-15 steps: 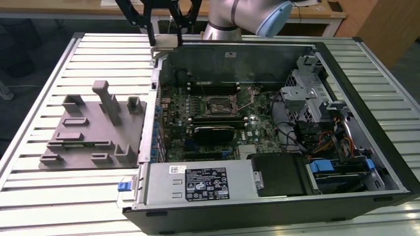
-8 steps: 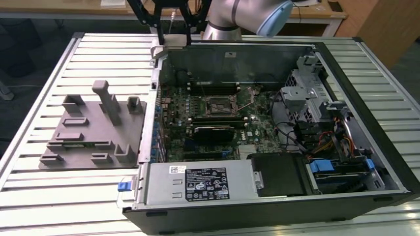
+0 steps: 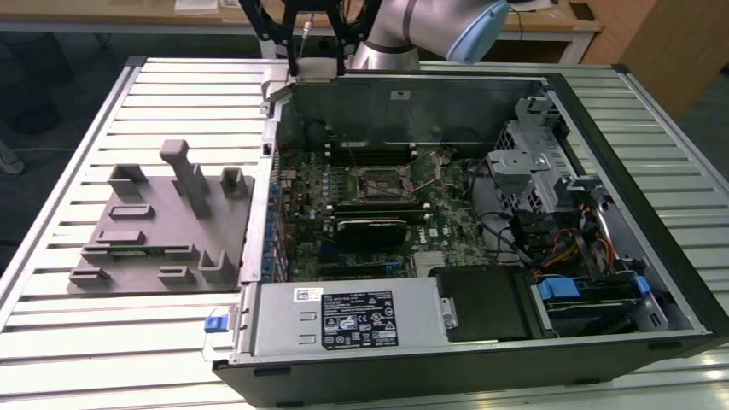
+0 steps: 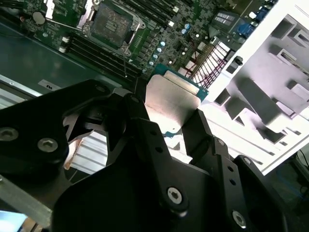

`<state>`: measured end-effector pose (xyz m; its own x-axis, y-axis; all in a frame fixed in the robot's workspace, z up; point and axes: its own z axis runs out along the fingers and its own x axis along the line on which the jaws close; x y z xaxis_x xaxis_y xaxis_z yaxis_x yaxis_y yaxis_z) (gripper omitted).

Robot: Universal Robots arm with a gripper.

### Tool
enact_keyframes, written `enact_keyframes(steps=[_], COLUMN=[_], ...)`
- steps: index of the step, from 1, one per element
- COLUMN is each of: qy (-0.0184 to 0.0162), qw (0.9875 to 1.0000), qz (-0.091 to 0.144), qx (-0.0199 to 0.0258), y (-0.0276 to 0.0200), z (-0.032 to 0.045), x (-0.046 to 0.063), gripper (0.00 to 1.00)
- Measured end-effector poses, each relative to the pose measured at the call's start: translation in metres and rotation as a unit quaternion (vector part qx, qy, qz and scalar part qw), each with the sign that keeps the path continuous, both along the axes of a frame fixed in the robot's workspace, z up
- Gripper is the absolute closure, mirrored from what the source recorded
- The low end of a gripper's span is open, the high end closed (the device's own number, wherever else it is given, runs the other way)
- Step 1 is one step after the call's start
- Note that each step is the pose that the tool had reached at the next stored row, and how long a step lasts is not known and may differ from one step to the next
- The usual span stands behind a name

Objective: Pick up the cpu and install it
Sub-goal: 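Pick up the cpu and move it towards the insertion slot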

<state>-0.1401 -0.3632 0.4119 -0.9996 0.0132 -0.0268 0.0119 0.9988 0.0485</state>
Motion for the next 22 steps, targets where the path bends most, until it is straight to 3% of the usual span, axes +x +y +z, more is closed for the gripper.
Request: enact_keyframes(steps=[22], qy=[0.0000], qw=[1.0000], qz=[0.000], qx=[0.0000], y=[0.0092], z=[0.0000], x=[0.038], gripper=[0.46])
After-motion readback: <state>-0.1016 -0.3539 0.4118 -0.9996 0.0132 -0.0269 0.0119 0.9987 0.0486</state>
